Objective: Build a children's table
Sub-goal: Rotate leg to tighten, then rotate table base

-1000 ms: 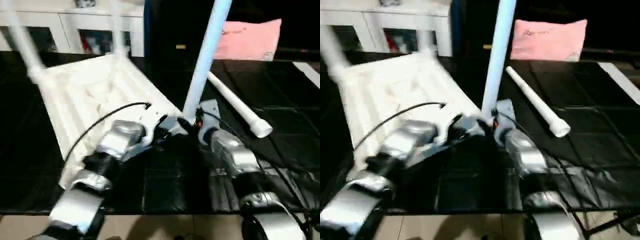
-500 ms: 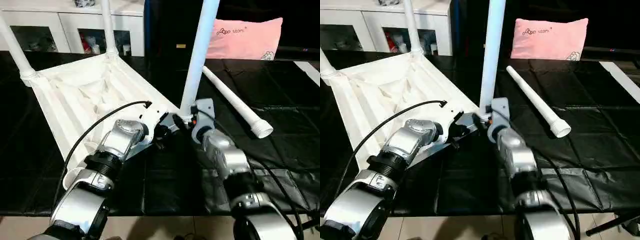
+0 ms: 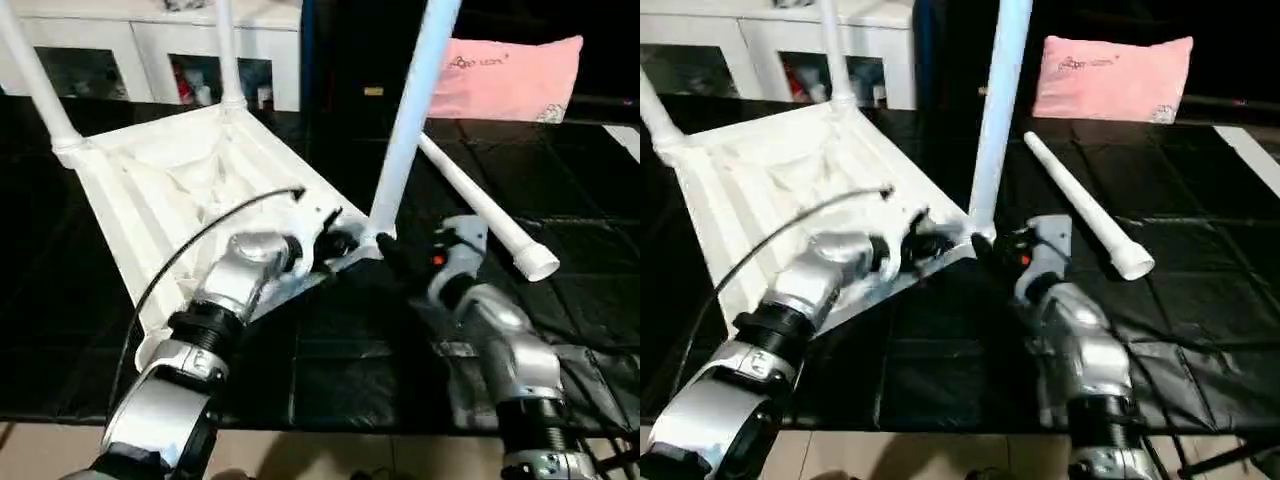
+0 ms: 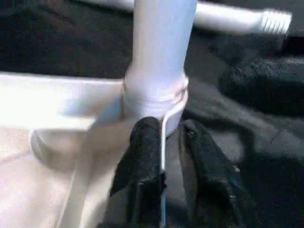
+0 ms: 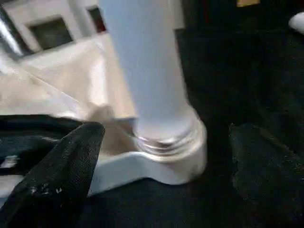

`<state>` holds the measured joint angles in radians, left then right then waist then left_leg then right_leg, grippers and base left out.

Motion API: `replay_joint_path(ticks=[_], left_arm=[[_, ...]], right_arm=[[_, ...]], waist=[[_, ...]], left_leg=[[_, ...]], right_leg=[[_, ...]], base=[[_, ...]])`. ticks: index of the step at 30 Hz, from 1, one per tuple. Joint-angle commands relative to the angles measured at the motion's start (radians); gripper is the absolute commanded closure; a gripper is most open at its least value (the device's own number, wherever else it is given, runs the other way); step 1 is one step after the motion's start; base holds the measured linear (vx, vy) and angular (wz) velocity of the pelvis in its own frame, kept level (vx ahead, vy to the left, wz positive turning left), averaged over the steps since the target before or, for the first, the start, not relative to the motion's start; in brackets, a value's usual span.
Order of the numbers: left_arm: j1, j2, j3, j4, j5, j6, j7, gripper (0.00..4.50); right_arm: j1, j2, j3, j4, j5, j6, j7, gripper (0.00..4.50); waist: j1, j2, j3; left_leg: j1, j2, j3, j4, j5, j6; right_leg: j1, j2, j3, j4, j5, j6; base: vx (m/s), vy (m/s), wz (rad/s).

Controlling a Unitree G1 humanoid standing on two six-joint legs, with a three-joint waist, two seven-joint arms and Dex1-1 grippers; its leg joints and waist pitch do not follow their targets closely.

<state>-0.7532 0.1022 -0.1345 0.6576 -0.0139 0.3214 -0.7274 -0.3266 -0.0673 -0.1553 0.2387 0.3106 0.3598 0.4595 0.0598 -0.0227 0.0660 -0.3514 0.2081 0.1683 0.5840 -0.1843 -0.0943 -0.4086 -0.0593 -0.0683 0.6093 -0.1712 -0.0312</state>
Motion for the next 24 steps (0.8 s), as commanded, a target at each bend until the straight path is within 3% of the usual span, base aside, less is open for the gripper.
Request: replay_joint_path(ticks=[1, 6, 9, 11, 12, 15, 21, 24], left_arm=[[0.007, 0.027, 0.026, -0.03, -0.033, -0.007, -0.038, 3.36], [0.018, 0.099, 0.057, -0.103, -0.052, 0.046, -0.065, 3.36], [0.028, 0.19, 0.065, -0.133, -0.025, 0.057, -0.063, 3.36], [0.032, 0.21, 0.063, -0.138, -0.014, 0.053, -0.063, 3.36], [0.054, 0.287, 0.048, -0.168, 0.023, 0.04, -0.081, 3.36], [0.086, 0.394, 0.05, -0.226, 0.053, 0.072, -0.117, 3.36], [0.114, 0.54, 0.035, -0.278, 0.104, 0.115, -0.133, 3.36], [0.136, 0.614, 0.004, -0.289, 0.158, 0.112, -0.146, 3.51]], right_arm=[[0.021, -0.014, -0.027, -0.053, 0.111, 0.074, 0.083, 0.0], [0.028, -0.044, -0.042, -0.07, 0.195, 0.151, 0.175, 0.0], [0.035, -0.045, -0.078, -0.097, 0.295, 0.241, 0.215, 0.0], [0.038, -0.044, -0.084, -0.104, 0.317, 0.259, 0.221, 0.0], [0.048, -0.046, -0.097, -0.124, 0.393, 0.332, 0.235, 0.0], [0.056, -0.043, -0.091, -0.152, 0.451, 0.402, 0.242, 0.0], [0.03, -0.023, -0.101, -0.122, 0.464, 0.442, 0.216, 0.0], [0.033, -0.045, -0.026, -0.109, 0.357, 0.381, 0.192, 0.0]], waist=[[0.009, 0.0, -0.073], [0.009, 0.002, -0.071], [0.008, 0.005, -0.071], [0.008, 0.006, -0.071], [0.01, 0.006, -0.071], [0.007, 0.006, -0.071], [0.014, 0.007, -0.067], [0.022, 0.007, -0.068]], left_leg=[[-0.005, 0.011, 0.0, -0.061, -0.162, 0.068], [-0.004, 0.013, -0.001, -0.062, -0.171, 0.056], [-0.003, 0.014, -0.003, -0.065, -0.172, 0.047], [-0.001, 0.016, -0.003, -0.066, -0.167, 0.04], [0.0, 0.016, -0.004, -0.067, -0.166, 0.035], [-0.001, 0.018, -0.005, -0.07, -0.155, 0.026], [0.005, 0.018, -0.002, -0.072, -0.171, 0.0], [0.006, 0.018, -0.003, -0.074, -0.166, -0.013]], right_leg=[[0.065, -0.071, 0.045, -0.089, -0.274, -0.153], [0.062, -0.071, 0.044, -0.089, -0.295, -0.153], [0.061, -0.069, 0.044, -0.086, -0.292, -0.147], [0.06, -0.07, 0.045, -0.084, -0.283, -0.147], [0.06, -0.071, 0.045, -0.083, -0.277, -0.151], [0.058, -0.07, 0.046, -0.077, -0.26, -0.149], [0.049, -0.072, 0.049, -0.076, -0.279, -0.155], [0.048, -0.072, 0.049, -0.074, -0.284, -0.14]], base=[[0.0, 0.0, 0.0], [0.0, 0.0, 0.0], [0.0, 0.0, 0.0], [0.0, 0.0, 0.0], [0.0, 0.0, 0.0], [0.0, 0.0, 0.0], [0.0, 0.0, 0.0], [0.0, 0.0, 0.0]])
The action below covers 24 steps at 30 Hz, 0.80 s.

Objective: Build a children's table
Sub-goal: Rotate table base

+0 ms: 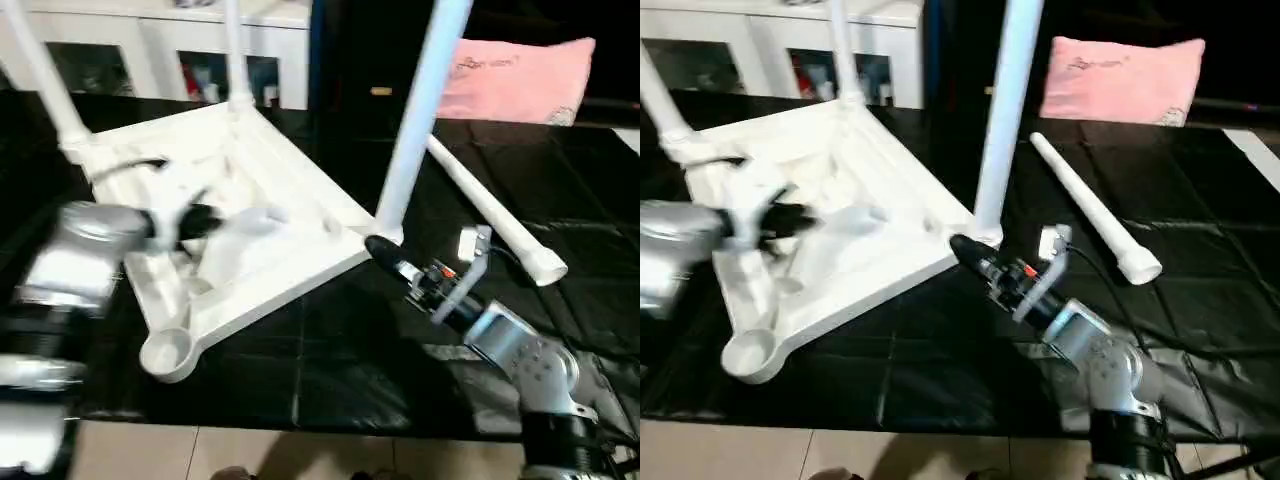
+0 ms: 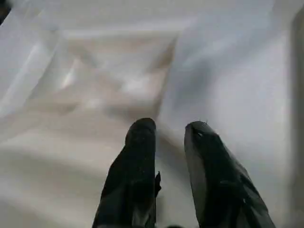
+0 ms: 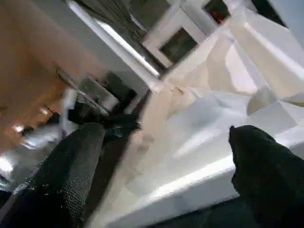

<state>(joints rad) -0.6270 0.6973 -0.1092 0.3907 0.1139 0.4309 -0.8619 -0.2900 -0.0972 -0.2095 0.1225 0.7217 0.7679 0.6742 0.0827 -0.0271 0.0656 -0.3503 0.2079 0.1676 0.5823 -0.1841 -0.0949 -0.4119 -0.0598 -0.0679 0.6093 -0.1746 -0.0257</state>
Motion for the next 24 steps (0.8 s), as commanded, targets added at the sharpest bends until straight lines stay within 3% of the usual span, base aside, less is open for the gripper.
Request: replay_joint_path(ticks=[1, 5, 7, 12, 19, 24], left_arm=[[0.019, 0.031, -0.023, -0.027, 0.035, 0.013, -0.009, 3.61], [0.035, 0.045, -0.029, -0.036, 0.042, 0.031, 0.001, 3.95], [0.044, 0.057, -0.042, -0.023, 0.073, 0.031, 0.033, 4.13], [0.053, 0.073, -0.069, 0.003, 0.116, 0.021, 0.051, 4.39], [0.053, 0.091, -0.086, 0.006, 0.157, 0.046, 0.079, 4.39], [0.069, 0.119, -0.148, 0.007, 0.173, 0.024, -0.012, 4.39]], right_arm=[[-0.005, -0.025, 0.066, 0.016, -0.102, -0.054, -0.038, 0.0], [-0.011, -0.041, 0.124, 0.03, -0.183, -0.094, -0.07, 0.0], [-0.027, -0.056, 0.187, 0.052, -0.273, -0.128, -0.12, 0.0], [-0.051, -0.065, 0.273, 0.105, -0.392, -0.18, -0.175, 0.0], [-0.105, -0.029, 0.304, 0.204, -0.476, -0.242, -0.268, 0.0], [-0.177, 0.009, 0.31, 0.327, -0.52, -0.317, -0.316, 0.0]], waist=[[0.0, 0.009, -0.066], [0.006, 0.01, -0.067], [0.005, 0.01, -0.067], [0.005, 0.011, -0.069], [-0.001, 0.019, -0.072], [0.0, 0.024, -0.072]], left_leg=[[0.004, 0.017, -0.001, -0.072, -0.168, -0.018], [0.005, 0.016, 0.001, -0.071, -0.17, -0.028], [0.003, 0.016, -0.001, -0.072, -0.172, -0.031], [0.003, 0.015, -0.002, -0.07, -0.173, -0.033], [0.005, 0.014, -0.002, -0.068, -0.18, -0.044], [0.006, 0.014, -0.003, -0.068, -0.18, -0.048]], right_leg=[[0.051, -0.072, 0.049, -0.074, -0.283, -0.139], [0.05, -0.074, 0.052, -0.074, -0.284, -0.139], [0.051, -0.073, 0.051, -0.072, -0.276, -0.139], [0.053, -0.072, 0.052, -0.07, -0.256, -0.138], [0.054, -0.07, 0.053, -0.063, -0.203, -0.164], [0.052, -0.072, 0.053, -0.061, -0.18, -0.179]], base=[[0.0, 0.0, 0.0], [0.0, 0.0, 0.0], [0.0, 0.0, 0.0], [0.0, 0.0, 0.0], [0.0, 0.0, 0.0], [0.0, 0.0, 0.0]])
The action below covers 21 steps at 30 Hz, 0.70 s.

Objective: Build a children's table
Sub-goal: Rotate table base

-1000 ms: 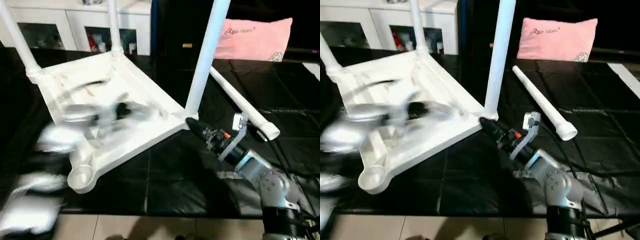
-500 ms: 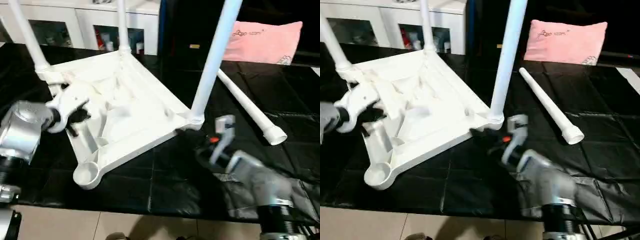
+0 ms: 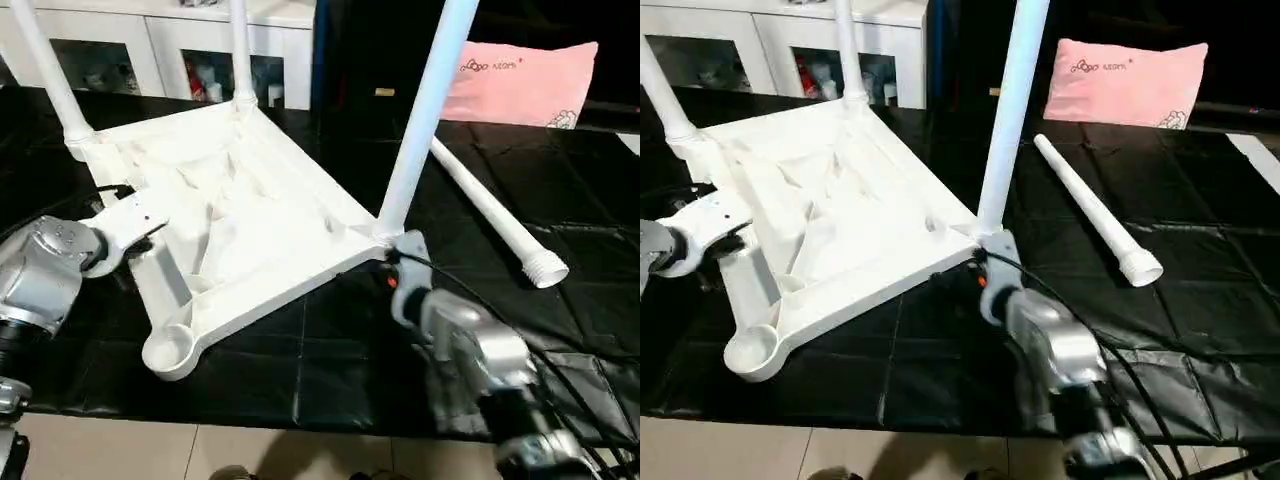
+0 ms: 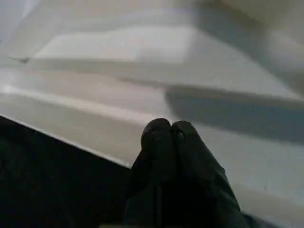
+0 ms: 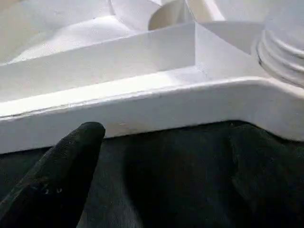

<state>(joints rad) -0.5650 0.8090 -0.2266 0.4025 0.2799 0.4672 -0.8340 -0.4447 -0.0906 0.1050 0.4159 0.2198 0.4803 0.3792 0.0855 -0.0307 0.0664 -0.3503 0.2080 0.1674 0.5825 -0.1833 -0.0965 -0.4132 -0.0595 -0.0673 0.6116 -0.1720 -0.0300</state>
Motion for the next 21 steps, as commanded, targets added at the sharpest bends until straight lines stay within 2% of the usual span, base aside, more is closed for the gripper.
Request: replay_joint_path(ticks=[1, 3, 5, 6, 9, 12, 16, 18, 21], left_arm=[[0.015, 0.011, -0.044, -0.014, 0.003, -0.017, -0.073, 4.39], [0.034, 0.022, -0.069, -0.044, -0.01, -0.018, -0.14, 4.39], [0.054, 0.035, -0.093, -0.077, -0.024, -0.026, -0.203, 4.39], [0.076, 0.047, -0.121, -0.122, -0.044, -0.013, -0.278, 4.39], [0.092, 0.056, -0.159, -0.165, -0.058, -0.003, -0.347, 4.39], [0.115, 0.054, -0.185, -0.231, -0.097, 0.018, -0.42, 4.39], [0.137, 0.025, -0.197, -0.325, -0.166, 0.055, -0.488, 4.39], [0.138, -0.011, -0.196, -0.369, -0.202, 0.091, -0.499, 4.39], [0.127, -0.05, -0.198, -0.367, -0.199, 0.099, -0.477, 4.39]], right_arm=[[-0.039, 0.011, -0.008, 0.062, -0.023, -0.048, -0.032, 0.0], [-0.066, 0.025, -0.016, 0.11, -0.029, -0.074, -0.044, 0.0], [-0.09, 0.034, -0.016, 0.149, -0.039, -0.097, -0.051, 0.0], [-0.126, 0.048, -0.02, 0.204, -0.047, -0.13, -0.06, 0.0], [-0.165, 0.06, -0.024, 0.256, -0.055, -0.156, -0.069, 0.0], [-0.208, 0.073, -0.027, 0.327, -0.065, -0.198, -0.078, 0.0], [-0.245, 0.091, -0.022, 0.382, -0.074, -0.231, -0.076, 0.0], [-0.267, 0.104, -0.017, 0.418, -0.081, -0.254, -0.07, 0.0], [-0.28, 0.113, -0.014, 0.441, -0.089, -0.271, -0.064, 0.0]], waist=[[-0.005, 0.028, -0.073], [-0.007, 0.024, -0.07], [-0.012, 0.026, -0.069], [-0.015, 0.025, -0.069], [-0.026, 0.026, -0.065], [-0.031, 0.027, -0.067], [-0.036, 0.029, -0.07], [-0.043, 0.026, -0.073], [-0.046, 0.025, -0.073]], left_leg=[[0.006, 0.014, -0.003, -0.069, -0.186, -0.048], [0.005, 0.016, -0.004, -0.071, -0.204, -0.053], [0.005, 0.016, -0.005, -0.072, -0.221, -0.057], [0.004, 0.017, -0.006, -0.072, -0.23, -0.058], [0.004, 0.015, -0.005, -0.072, -0.246, -0.055], [0.005, 0.016, -0.005, -0.07, -0.244, -0.054], [0.003, 0.016, -0.004, -0.069, -0.216, -0.053], [-0.001, 0.014, -0.001, -0.066, -0.18, -0.049], [-0.003, 0.011, 0.002, -0.063, -0.171, -0.037]], right_leg=[[0.054, -0.072, 0.053, -0.063, -0.188, -0.176], [0.054, -0.075, 0.054, -0.065, -0.206, -0.181], [0.054, -0.075, 0.055, -0.064, -0.232, -0.181], [0.054, -0.079, 0.055, -0.065, -0.248, -0.183], [0.053, -0.073, 0.055, -0.068, -0.271, -0.183], [0.052, -0.076, 0.056, -0.068, -0.293, -0.181], [0.056, -0.072, 0.055, -0.059, -0.227, -0.197], [0.061, -0.069, 0.055, -0.051, -0.156, -0.217], [0.064, -0.067, 0.054, -0.052, -0.138, -0.225]], base=[[0.0, 0.0, 0.0], [0.0, 0.0, 0.0], [0.0, 0.0, 0.0], [0.0, 0.0, 0.0], [0.0, 0.0, 0.0], [0.0, 0.0, 0.0], [0.0, 0.0, 0.0], [0.0, 0.0, 0.0], [0.0, 0.0, 0.0]])
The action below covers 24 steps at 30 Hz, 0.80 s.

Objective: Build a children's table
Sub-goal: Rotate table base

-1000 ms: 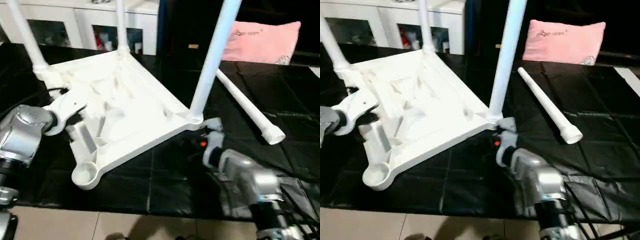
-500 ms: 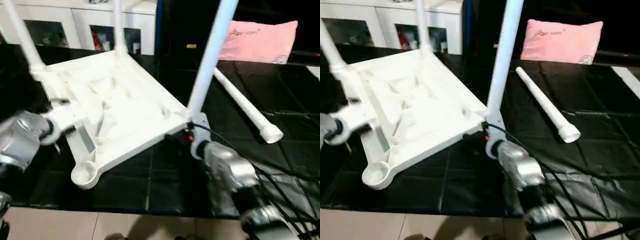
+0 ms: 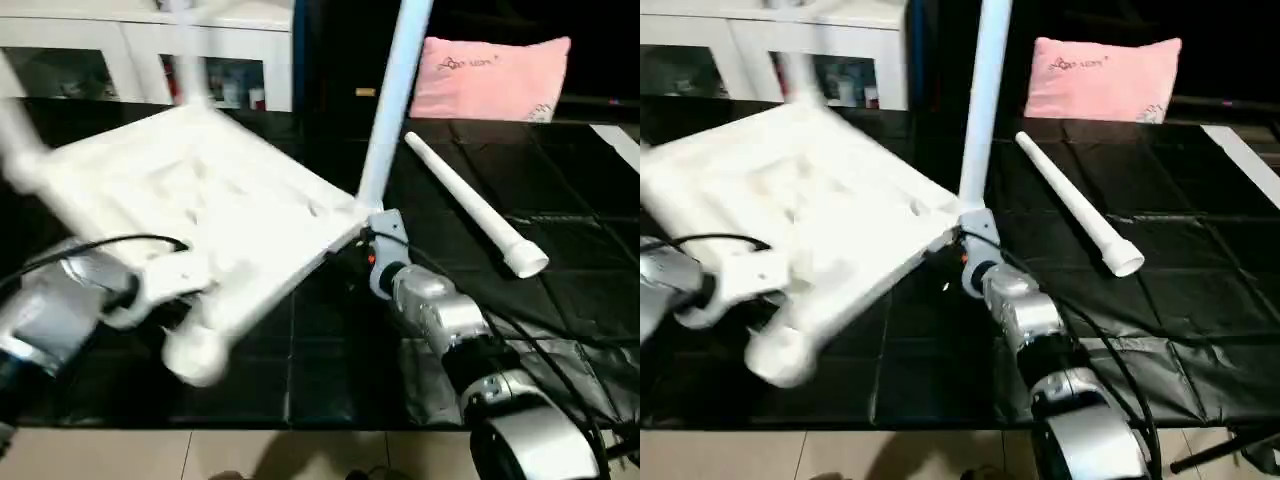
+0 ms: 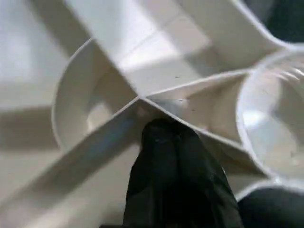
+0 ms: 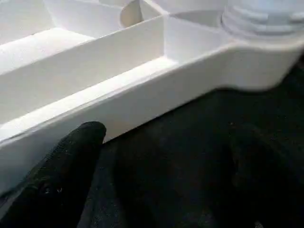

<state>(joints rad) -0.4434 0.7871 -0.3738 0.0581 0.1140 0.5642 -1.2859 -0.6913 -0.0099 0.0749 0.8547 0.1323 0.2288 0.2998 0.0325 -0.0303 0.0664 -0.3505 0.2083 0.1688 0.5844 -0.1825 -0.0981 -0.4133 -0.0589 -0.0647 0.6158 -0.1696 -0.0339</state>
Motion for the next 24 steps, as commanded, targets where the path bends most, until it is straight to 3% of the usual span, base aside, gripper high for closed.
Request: replay_joint_path(ticks=[1, 5, 8, 12, 16, 19, 23, 24], left_arm=[[0.001, -0.04, -0.052, -0.021, -0.029, 0.001, -0.018, 4.39], [-0.025, -0.103, -0.043, 0.003, -0.02, 0.004, 0.04, 4.39], [-0.042, -0.134, -0.04, 0.028, -0.01, -0.003, 0.077, 4.39], [-0.085, -0.237, -0.003, 0.124, 0.006, -0.03, 0.214, 4.39], [-0.149, -0.337, 0.034, 0.303, 0.045, -0.122, 0.411, 4.39], [-0.167, -0.384, 0.064, 0.359, 0.031, -0.158, 0.481, 4.39], [-0.169, -0.425, 0.097, 0.371, 0.002, -0.181, 0.512, 4.39], [-0.166, -0.442, 0.116, 0.37, -0.015, -0.179, 0.519, 4.39]], right_arm=[[-0.038, 0.035, 0.016, 0.013, -0.006, -0.028, 0.018, 0.0], [-0.041, 0.039, 0.016, 0.038, -0.016, -0.051, 0.028, 0.0], [-0.039, 0.039, 0.016, 0.047, -0.02, -0.061, 0.032, 0.0], [-0.04, 0.037, 0.01, 0.066, -0.028, -0.08, 0.039, 0.0], [-0.038, 0.018, -0.008, 0.064, -0.035, -0.081, 0.027, 0.0], [-0.027, -0.011, -0.018, 0.048, -0.035, -0.071, 0.023, 0.0], [-0.003, -0.03, -0.042, 0.0, -0.006, -0.075, 0.061, 0.0], [0.012, -0.04, -0.043, -0.028, -0.006, -0.081, 0.068, 0.0]], waist=[[0.007, 0.024, -0.073], [0.007, 0.025, -0.071], [0.008, 0.029, -0.072], [0.009, 0.029, -0.073], [0.016, 0.031, -0.073], [0.017, 0.029, -0.075], [0.025, 0.029, -0.081], [0.027, 0.033, -0.082]], left_leg=[[-0.003, 0.01, 0.0, -0.065, -0.173, -0.034], [0.001, 0.012, 0.0, -0.064, -0.2, -0.033], [0.002, 0.012, -0.001, -0.064, -0.203, -0.033], [0.002, 0.009, -0.001, -0.062, -0.222, -0.031], [0.004, 0.006, -0.002, -0.059, -0.242, -0.022], [-0.001, 0.008, -0.004, -0.06, -0.234, -0.017], [-0.002, 0.011, -0.002, -0.056, -0.185, -0.001], [-0.004, 0.011, -0.001, -0.054, -0.167, 0.004]], right_leg=[[0.065, -0.068, 0.051, -0.057, -0.149, -0.22], [0.062, -0.068, 0.052, -0.065, -0.214, -0.202], [0.061, -0.065, 0.051, -0.064, -0.202, -0.204], [0.062, -0.064, 0.049, -0.068, -0.214, -0.201], [0.06, -0.062, 0.047, -0.076, -0.255, -0.184], [0.063, -0.066, 0.045, -0.078, -0.275, -0.171], [0.064, -0.066, 0.047, -0.069, -0.183, -0.193], [0.065, -0.065, 0.047, -0.064, -0.143, -0.204]], base=[[0.0, 0.0, 0.0], [0.0, 0.0, 0.0], [0.0, 0.0, 0.0], [0.0, 0.0, 0.0], [0.0, 0.0, 0.0], [0.0, 0.0, 0.0], [0.0, 0.0, 0.0], [0.0, 0.0, 0.0]])
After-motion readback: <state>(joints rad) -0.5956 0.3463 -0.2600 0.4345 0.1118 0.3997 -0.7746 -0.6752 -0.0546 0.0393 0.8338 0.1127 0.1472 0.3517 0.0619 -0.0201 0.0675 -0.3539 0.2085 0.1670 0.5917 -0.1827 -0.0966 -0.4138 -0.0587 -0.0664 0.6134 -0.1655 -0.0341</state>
